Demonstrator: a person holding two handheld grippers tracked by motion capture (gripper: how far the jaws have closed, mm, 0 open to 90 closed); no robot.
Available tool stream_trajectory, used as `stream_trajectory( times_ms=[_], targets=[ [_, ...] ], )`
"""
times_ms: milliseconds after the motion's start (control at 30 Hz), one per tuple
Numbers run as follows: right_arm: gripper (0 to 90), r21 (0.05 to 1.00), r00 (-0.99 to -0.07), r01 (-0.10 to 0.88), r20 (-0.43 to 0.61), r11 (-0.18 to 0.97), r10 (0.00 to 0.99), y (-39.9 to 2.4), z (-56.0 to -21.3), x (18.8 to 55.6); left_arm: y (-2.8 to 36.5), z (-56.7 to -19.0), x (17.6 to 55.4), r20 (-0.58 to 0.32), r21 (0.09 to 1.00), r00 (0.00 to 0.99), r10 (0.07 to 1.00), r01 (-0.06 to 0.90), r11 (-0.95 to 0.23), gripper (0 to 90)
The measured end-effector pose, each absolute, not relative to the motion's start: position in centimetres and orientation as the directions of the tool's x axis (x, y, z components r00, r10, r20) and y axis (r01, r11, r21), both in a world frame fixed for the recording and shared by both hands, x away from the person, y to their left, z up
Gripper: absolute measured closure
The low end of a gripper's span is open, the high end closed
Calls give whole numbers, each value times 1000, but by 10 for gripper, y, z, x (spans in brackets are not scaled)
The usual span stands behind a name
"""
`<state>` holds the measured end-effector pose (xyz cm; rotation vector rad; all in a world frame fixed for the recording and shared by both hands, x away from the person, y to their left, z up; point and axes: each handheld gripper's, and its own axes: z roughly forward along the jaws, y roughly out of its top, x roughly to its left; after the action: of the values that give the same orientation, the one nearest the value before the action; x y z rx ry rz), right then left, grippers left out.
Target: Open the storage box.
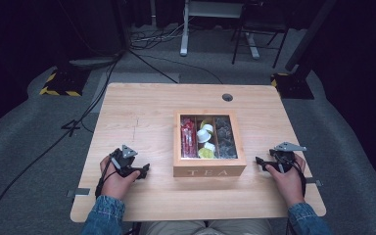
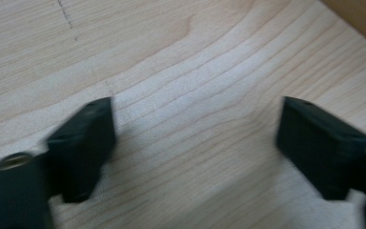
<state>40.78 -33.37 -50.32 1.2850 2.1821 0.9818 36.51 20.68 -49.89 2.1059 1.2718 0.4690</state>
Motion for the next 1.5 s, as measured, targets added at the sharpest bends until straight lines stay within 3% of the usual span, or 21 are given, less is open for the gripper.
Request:
stream_trajectory(
  times_ms=[33, 100, 200, 367, 633, 1200, 1500],
  targets=[
    [258, 750, -483, 578, -4, 322, 876, -334, -503, 408, 207, -497, 365, -10, 668, 471, 882, 660, -344, 234],
    [258, 750, -483, 578, -4, 322, 876, -334, -503, 408, 207, -496, 365, -8, 670, 465, 885, 660, -341, 161],
    [257, 750, -483, 578, -4, 322, 876, -334, -503, 408, 209, -489, 363, -25, 661, 466, 884, 671, -335, 222],
    [257, 750, -483, 578, -4, 322, 876, -334, -503, 408, 210, -477, 360, -28, 659, 470, 882, 672, -337, 216],
    [256, 750, -492, 575, -3, 328, 870, -334, -503, 407, 196, -447, 351, -43, 692, 525, 850, 629, -354, 272],
    [256, 749, -506, 570, -4, 338, 862, -334, -503, 407, 158, -414, 331, -68, 785, 663, 746, 497, -370, 280],
    [257, 749, -507, 569, -3, 338, 862, -334, -503, 407, 141, -420, 328, -91, 799, 696, 712, 478, -365, 285]
  ],
)
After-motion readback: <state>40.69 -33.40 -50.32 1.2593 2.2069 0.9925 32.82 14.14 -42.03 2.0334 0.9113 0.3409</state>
